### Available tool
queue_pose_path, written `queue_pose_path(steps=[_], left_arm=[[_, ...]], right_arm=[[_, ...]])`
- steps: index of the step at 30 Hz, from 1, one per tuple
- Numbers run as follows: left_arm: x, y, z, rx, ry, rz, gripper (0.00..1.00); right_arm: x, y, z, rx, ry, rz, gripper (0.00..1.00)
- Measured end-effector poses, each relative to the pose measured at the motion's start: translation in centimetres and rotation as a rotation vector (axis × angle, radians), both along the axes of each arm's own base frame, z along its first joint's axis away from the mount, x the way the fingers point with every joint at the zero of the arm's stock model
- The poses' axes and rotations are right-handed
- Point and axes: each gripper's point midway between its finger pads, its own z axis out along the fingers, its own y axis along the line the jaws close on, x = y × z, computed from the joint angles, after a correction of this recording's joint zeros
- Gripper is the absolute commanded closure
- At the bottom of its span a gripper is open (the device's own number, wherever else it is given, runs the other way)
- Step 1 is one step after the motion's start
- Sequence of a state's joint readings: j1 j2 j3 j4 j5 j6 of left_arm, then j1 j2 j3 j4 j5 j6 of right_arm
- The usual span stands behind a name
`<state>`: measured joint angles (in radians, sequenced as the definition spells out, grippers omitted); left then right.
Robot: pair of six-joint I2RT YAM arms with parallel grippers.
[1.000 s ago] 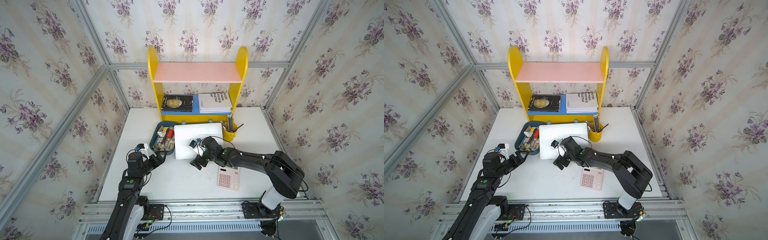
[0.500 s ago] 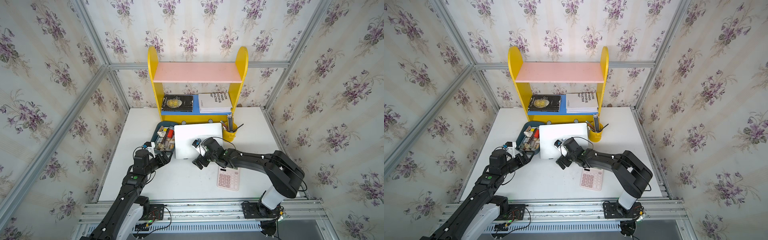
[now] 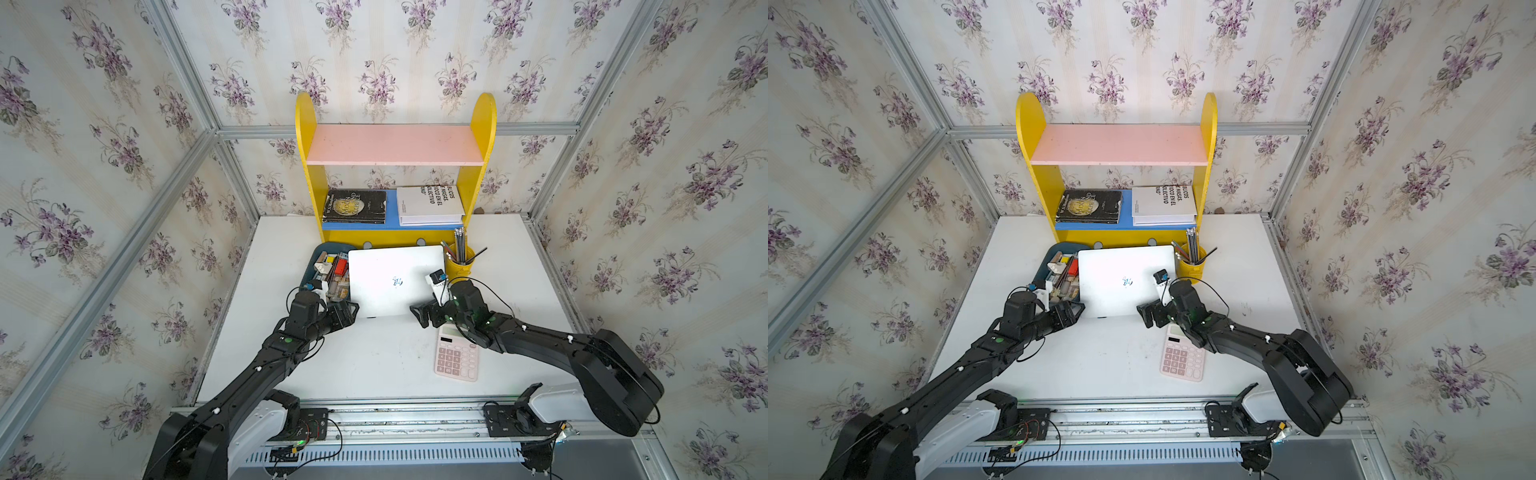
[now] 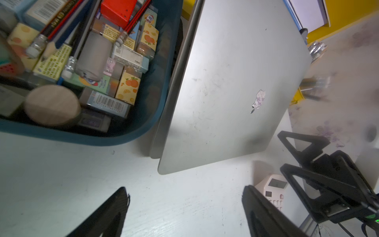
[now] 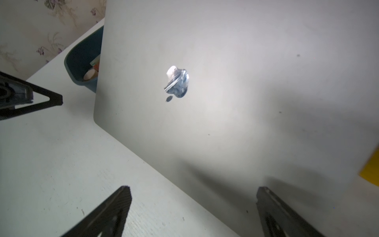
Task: Close the laptop lid and set it aside
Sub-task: Close the lid of the laptop.
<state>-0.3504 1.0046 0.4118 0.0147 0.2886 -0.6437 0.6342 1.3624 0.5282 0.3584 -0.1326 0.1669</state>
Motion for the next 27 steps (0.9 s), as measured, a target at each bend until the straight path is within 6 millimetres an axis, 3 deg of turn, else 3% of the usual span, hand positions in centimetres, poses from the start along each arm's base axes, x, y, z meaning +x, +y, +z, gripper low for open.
queue_pose_path(steps=[7, 15, 27], left_arm=[[1.1, -0.7, -1.7, 0.054, 0.009, -0.005, 0.1], [2.6, -1.2, -3.1, 0.09, 0.0, -0.005, 0.1], [4.0, -1.5, -5.4, 0.116, 0.024, 0.004, 0.11]], right_arm=[[2.4, -5.3, 1.3, 0.166, -0.006, -0.234, 0.0], [3.3, -8.2, -0.2, 0.277, 0.043, -0.351, 0.0], [4.2, -7.4, -2.2, 0.402, 0.119, -0.327, 0.0]])
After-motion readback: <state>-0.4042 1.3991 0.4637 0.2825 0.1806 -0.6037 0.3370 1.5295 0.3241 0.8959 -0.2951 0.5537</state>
